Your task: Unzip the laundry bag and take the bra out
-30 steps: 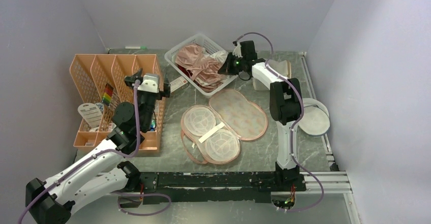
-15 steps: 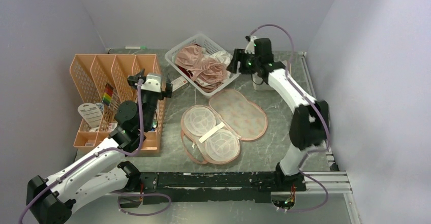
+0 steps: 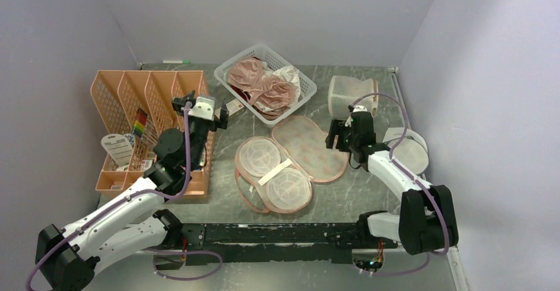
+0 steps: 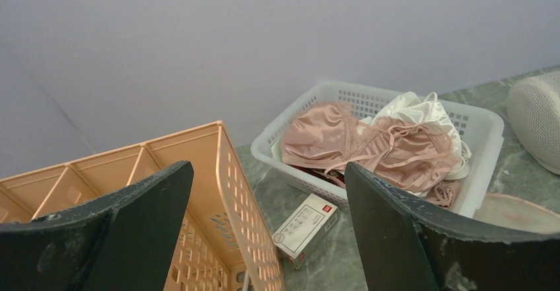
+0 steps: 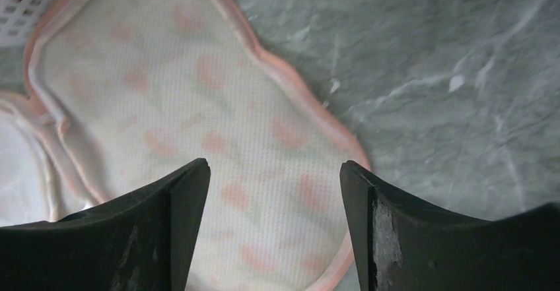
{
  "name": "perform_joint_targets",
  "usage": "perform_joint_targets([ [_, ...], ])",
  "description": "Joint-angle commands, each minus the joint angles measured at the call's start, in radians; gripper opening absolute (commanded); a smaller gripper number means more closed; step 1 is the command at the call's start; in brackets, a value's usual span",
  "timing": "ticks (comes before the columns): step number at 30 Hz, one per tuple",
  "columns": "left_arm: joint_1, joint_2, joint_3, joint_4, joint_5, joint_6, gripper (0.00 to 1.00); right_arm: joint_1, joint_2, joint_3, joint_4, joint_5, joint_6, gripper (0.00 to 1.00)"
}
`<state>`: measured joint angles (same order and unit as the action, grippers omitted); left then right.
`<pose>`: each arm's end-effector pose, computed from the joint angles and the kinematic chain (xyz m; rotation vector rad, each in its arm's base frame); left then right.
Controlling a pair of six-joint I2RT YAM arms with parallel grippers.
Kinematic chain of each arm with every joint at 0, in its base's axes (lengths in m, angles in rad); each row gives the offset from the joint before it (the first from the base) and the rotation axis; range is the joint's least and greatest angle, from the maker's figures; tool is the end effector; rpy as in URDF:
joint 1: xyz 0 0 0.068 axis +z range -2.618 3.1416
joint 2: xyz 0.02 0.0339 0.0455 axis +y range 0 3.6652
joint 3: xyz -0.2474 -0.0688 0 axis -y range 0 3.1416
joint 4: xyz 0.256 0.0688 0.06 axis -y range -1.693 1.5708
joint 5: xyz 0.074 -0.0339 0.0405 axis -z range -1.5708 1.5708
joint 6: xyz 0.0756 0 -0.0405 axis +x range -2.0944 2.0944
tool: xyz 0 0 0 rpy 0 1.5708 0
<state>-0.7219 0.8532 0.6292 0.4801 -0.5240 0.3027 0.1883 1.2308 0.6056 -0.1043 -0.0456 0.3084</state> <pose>0.2165 -0.1402 0.3368 0.2389 1.3284 -0.0093 0.2859 0.0580 0.1459 0.1155 2.3160 0.3062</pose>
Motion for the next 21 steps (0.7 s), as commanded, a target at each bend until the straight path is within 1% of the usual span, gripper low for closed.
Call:
perform_joint_targets([
  [1,-0.006,0.010,0.021,-0.002,0.033,-0.023,0.96,-0.026,0.076,0.054,0.090,0.141,-0.006,0.69],
  [2,-0.007,0.014,0.022,-0.003,0.035,-0.026,0.97,-0.034,0.108,0.075,0.088,0.154,-0.001,0.66],
  [4,-0.006,0.016,0.027,-0.009,0.046,-0.032,0.96,-0.047,0.173,0.112,0.115,0.133,-0.014,0.60],
  [7,-0.007,0.016,0.025,-0.009,0.053,-0.040,0.97,-0.052,0.267,0.159,0.130,0.066,-0.052,0.58],
  [11,-0.007,0.045,0.027,0.004,0.070,-0.049,0.96,-0.058,0.364,0.200,0.117,-0.029,-0.103,0.57],
  [13,-0.007,0.044,0.047,-0.047,0.090,-0.060,0.95,-0.059,0.391,0.190,0.123,-0.035,-0.094,0.50],
  [16,-0.007,0.045,0.028,0.000,0.087,-0.052,0.96,-0.062,0.414,0.182,0.142,-0.062,-0.095,0.46],
  [18,-0.008,0.044,0.041,-0.030,0.097,-0.049,0.95,-0.063,0.426,0.186,0.143,-0.052,-0.096,0.41],
  [20,-0.007,0.045,0.035,-0.027,0.088,-0.054,0.95,-0.062,0.433,0.188,0.148,-0.081,-0.096,0.34],
  [21,-0.007,0.049,0.024,-0.008,0.085,-0.055,0.95,-0.063,0.434,0.196,0.142,-0.103,-0.099,0.28],
])
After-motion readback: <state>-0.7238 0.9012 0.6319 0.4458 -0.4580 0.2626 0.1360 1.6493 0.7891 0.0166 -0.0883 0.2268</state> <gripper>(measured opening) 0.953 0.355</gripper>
